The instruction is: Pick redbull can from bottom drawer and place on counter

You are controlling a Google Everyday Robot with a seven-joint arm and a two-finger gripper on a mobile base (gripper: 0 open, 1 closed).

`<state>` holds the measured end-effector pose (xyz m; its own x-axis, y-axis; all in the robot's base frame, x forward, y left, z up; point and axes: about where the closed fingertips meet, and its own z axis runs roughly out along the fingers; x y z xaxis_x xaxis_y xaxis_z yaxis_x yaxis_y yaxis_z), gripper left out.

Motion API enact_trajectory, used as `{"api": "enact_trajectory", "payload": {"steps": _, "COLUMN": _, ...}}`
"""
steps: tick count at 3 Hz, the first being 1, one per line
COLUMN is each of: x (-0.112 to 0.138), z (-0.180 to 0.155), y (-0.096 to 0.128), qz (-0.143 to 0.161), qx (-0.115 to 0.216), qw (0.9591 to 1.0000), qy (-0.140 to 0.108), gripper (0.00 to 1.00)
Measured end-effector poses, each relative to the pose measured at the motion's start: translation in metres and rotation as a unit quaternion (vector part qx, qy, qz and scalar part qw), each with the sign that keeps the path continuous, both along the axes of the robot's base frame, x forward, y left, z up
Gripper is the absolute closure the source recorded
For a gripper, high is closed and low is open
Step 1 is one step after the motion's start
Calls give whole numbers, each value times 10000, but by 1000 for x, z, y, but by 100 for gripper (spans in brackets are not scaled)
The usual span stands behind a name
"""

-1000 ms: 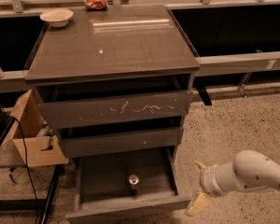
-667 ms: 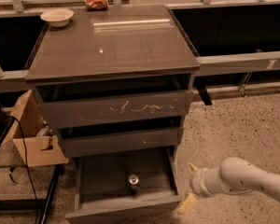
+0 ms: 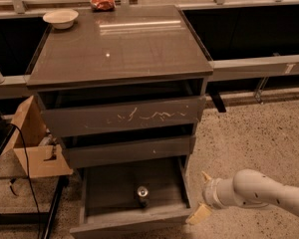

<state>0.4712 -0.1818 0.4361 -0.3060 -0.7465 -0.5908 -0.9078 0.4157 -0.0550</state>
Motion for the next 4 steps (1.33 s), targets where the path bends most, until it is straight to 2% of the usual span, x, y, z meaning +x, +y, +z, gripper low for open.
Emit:
{"api": "enact_trajectory", "payload": {"steps": 1, "x": 15, "z": -25, "y": 2, "qz": 181, "qx": -19, "qw": 9998, "qy": 48, "gripper": 0}}
{"api": "enact_trajectory", "payload": {"steps": 2, "x": 48, "z": -72, "y": 12, "qz": 522, "qx": 140, "qw": 9985, "qy": 71, "gripper": 0}}
{"api": "enact_trajectory", "payload": {"steps": 3, "x": 69, "z": -98, "y": 20, "qz": 671, "qx": 243, "qw": 9974, "qy": 69, "gripper": 0}}
{"api": "enact_trajectory", "payload": {"steps": 4, "x": 96, "z": -155, "y": 43, "qz": 809, "qx": 530, "qw": 9953, "qy": 68, "gripper": 0}}
